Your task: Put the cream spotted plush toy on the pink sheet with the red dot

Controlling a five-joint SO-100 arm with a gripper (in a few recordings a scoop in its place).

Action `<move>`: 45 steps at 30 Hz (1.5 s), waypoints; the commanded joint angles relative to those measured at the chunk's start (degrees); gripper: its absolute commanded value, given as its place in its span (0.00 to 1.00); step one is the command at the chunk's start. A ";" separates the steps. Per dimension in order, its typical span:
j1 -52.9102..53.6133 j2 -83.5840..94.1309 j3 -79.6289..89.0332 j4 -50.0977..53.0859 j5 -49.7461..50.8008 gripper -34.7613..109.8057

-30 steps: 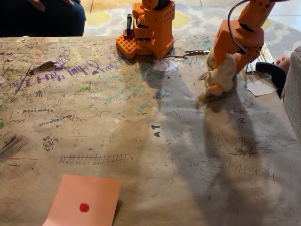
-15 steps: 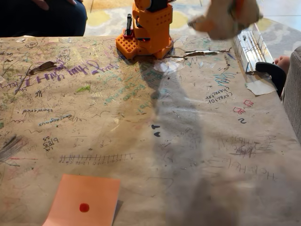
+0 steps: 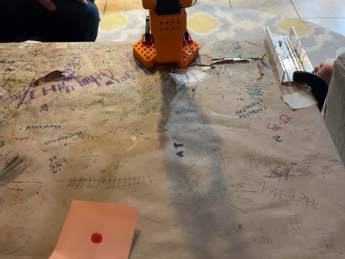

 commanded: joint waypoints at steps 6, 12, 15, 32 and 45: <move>8.26 1.41 16.96 -21.53 -2.99 0.24; 12.13 -43.95 -12.74 -40.34 -5.62 0.24; 13.80 -80.24 -53.79 -27.86 -13.27 0.28; 23.03 -135.79 -116.28 24.43 -22.76 0.50; 7.91 -65.04 -3.52 1.76 -27.16 0.48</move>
